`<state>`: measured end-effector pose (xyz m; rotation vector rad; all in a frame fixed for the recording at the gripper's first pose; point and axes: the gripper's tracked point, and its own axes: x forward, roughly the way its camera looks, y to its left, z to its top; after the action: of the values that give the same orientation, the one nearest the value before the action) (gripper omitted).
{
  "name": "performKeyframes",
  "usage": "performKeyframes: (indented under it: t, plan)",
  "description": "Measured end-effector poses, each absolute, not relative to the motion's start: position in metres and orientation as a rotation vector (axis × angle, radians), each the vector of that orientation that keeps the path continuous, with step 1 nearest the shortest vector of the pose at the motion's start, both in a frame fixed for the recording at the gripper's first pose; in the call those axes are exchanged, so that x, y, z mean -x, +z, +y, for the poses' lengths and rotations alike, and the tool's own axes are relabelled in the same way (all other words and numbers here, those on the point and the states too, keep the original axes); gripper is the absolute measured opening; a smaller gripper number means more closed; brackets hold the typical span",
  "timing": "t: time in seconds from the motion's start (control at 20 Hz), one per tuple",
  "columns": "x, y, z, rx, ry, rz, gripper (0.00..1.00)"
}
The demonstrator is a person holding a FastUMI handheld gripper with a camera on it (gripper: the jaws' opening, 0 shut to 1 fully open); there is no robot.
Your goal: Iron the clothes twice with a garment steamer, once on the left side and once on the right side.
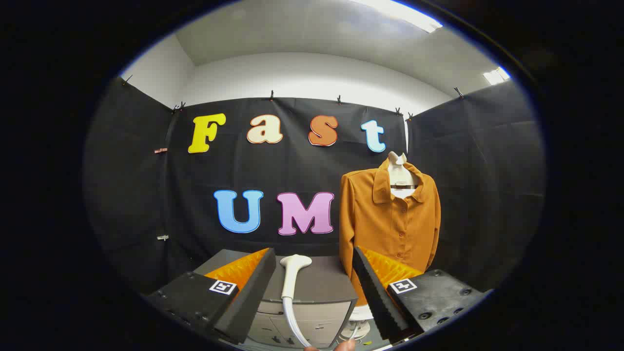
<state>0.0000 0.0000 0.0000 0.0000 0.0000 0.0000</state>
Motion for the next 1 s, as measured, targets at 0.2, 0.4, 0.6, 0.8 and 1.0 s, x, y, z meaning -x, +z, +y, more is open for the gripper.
performKeyframes:
  t: [0.2, 0.4, 0.6, 0.8, 1.0]
  plan:
    - [0.0003, 0.0019, -0.002, 0.004, -0.006, -0.003, 0.98]
    - [0.0022, 0.0035, -0.0038, 0.009, -0.014, -0.014, 0.98]
    - [0.0017, 0.0057, -0.0013, 0.008, -0.014, -0.017, 0.98]
    - [0.0024, 0.0045, -0.0007, 0.021, -0.016, -0.01, 0.98]
    - [0.0013, 0.0021, 0.0023, 0.014, -0.012, -0.001, 0.98]
